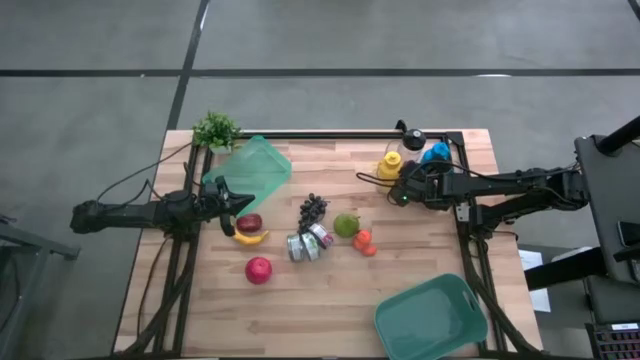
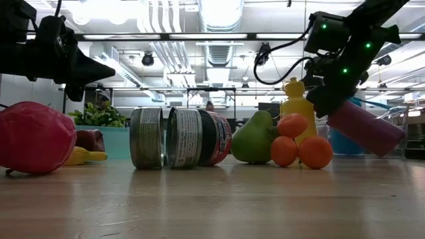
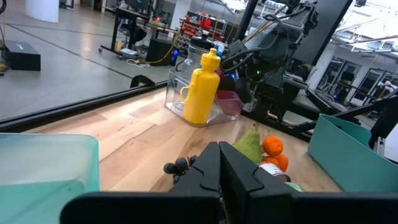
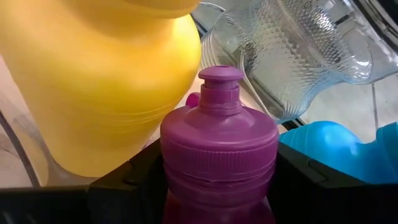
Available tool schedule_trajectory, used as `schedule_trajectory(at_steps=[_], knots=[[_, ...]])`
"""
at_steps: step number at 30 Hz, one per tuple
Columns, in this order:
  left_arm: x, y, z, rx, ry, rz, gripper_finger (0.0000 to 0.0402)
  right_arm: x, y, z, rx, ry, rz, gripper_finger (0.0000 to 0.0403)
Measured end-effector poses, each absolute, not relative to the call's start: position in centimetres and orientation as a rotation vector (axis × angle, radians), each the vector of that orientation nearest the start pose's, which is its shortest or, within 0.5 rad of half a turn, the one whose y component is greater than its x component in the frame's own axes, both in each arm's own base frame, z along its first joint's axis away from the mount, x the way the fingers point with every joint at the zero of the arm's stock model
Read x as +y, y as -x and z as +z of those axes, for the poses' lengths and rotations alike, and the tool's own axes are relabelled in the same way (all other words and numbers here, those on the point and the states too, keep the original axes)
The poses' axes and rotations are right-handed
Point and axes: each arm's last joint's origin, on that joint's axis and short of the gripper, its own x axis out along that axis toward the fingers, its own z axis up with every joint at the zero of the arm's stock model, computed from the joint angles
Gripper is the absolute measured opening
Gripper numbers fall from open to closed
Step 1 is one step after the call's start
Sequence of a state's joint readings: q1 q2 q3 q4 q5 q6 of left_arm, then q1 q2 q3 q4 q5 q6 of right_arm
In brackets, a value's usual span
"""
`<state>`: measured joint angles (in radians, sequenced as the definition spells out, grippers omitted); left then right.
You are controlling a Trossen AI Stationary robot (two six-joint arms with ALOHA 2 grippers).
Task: Pick & Place Food Item
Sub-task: Put the pink water bottle into the transparent bin
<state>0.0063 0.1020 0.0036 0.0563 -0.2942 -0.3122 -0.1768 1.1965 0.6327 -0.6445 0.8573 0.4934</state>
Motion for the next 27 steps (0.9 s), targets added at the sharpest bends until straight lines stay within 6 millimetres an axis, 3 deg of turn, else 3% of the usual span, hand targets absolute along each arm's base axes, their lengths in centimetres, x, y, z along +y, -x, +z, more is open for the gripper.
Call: schedule_trajectory(at_steps=[17, 27], knots=[[0.9, -10.2, 16.2, -0.005, 0.304, 0.304, 0.0001, -5.6, -19.2, 20.3, 0.813, 0.019, -1.210, 0.0200], [0.9, -10.2, 16.2, -0.005, 0.304, 0.304, 0.0001, -2.7, -18.8, 20.9, 0.531, 0.068, -1.305, 0.0203]])
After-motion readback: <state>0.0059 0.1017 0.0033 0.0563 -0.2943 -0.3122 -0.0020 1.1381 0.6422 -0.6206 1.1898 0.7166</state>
